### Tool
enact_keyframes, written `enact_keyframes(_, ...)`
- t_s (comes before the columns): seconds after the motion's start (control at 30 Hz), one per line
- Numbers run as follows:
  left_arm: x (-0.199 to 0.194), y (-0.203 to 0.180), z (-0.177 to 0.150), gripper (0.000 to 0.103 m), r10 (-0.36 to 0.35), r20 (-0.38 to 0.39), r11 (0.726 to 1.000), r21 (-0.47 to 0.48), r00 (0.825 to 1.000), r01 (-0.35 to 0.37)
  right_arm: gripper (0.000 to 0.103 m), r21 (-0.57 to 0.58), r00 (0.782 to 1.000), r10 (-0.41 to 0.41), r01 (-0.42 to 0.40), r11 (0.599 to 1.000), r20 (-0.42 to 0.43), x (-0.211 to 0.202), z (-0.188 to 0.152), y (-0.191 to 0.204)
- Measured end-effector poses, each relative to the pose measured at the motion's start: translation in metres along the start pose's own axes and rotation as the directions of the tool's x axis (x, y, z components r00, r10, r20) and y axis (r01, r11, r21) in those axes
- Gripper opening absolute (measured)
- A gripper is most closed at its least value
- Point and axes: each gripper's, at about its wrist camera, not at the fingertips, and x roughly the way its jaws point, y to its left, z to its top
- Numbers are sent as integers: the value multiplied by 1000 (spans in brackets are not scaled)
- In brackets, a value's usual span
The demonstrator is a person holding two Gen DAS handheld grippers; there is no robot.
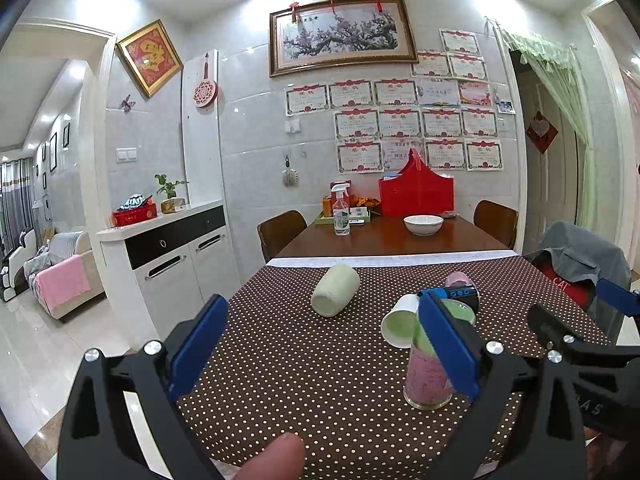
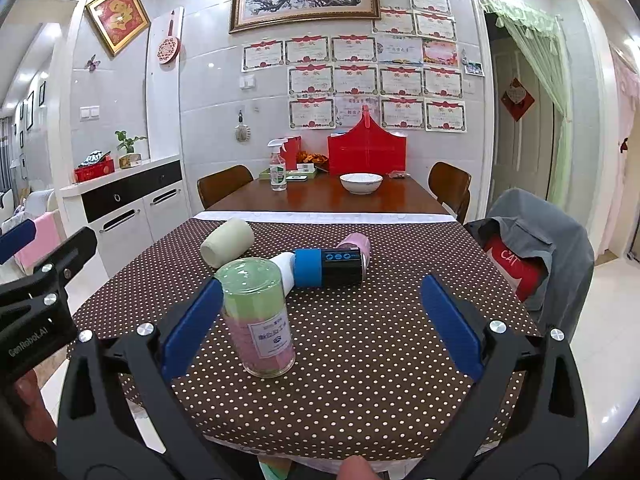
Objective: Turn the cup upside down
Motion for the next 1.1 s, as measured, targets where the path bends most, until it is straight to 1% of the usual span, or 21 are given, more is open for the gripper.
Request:
enact_keyframes(0.37, -4, 4, 0, 95, -2, 1, 1000, -17, 1000, 2, 97, 9, 1000, -9, 8, 1000, 21, -7, 3, 3)
enact_keyframes(0.6, -6, 1, -1, 95, -3, 9, 1000, 0, 1000, 3, 97, 11, 1000, -9, 8, 1000, 25, -8, 5, 2)
enact_keyframes(1.1, -6, -3, -2, 95, -9, 9, 1000, -4, 1000, 9, 97, 10, 1000, -8, 8, 1000, 26, -9, 7, 3)
